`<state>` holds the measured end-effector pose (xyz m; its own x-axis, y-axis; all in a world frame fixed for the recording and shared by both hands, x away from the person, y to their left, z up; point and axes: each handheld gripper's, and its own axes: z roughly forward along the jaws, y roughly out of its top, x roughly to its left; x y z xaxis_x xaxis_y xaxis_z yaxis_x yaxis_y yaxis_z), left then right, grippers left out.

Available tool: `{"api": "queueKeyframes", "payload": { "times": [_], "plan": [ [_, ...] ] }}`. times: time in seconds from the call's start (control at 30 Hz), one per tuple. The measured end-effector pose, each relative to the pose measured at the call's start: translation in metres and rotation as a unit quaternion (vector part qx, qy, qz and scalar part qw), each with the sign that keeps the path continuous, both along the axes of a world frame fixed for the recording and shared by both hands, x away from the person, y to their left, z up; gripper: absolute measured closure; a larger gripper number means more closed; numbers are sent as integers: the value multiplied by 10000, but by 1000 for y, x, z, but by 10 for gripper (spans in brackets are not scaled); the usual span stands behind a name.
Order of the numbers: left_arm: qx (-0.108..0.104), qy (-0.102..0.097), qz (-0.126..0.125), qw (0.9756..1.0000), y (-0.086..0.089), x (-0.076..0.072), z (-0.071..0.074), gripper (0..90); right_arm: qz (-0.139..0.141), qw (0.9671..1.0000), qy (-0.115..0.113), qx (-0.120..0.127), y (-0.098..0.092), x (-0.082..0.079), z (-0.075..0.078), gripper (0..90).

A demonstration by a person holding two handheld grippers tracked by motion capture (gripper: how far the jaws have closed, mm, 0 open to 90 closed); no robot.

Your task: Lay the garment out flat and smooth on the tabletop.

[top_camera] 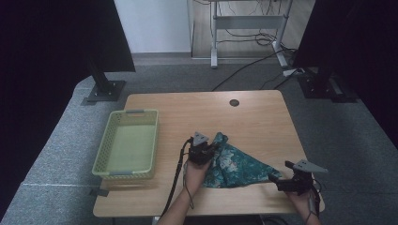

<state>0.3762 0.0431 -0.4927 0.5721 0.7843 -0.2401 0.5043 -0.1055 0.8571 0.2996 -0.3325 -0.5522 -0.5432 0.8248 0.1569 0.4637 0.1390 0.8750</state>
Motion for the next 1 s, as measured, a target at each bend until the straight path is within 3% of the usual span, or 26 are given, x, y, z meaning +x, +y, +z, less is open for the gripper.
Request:
{"api": "queueKeyframes", "payload": {
  "times": [0.13,0.27,0.4,0.5,0.6,0.7,0.83,0.87,1.0],
  "plan": [
    [-196,165,349,9991,18,7,-4,878,10,10000,8,-4,0,0,0,0],
    [-122,225,627,9977,33,13,-12,878,-12,10000,-20,-16,0,0,0,0],
    [-147,288,942,9950,46,18,-18,878,-9,10000,-12,-18,0,0,0,0],
    [-27,321,1258,9915,54,21,-24,877,10,10000,1,-31,1,0,0,0],
    [-55,505,1299,9902,63,26,-31,874,12,10000,5,-20,0,0,0,0],
    [51,681,1308,9891,67,30,-35,864,-11,10000,-15,-22,0,0,0,0],
    [430,675,1554,9846,70,32,-33,689,-10,10000,-6,-41,1,0,0,0],
    [409,697,1551,9846,71,33,-32,630,-9,10000,-5,-38,1,0,0,0],
    [30,738,1389,9875,77,34,-29,564,1,10000,12,-41,1,1,0,0]
  ]
}}
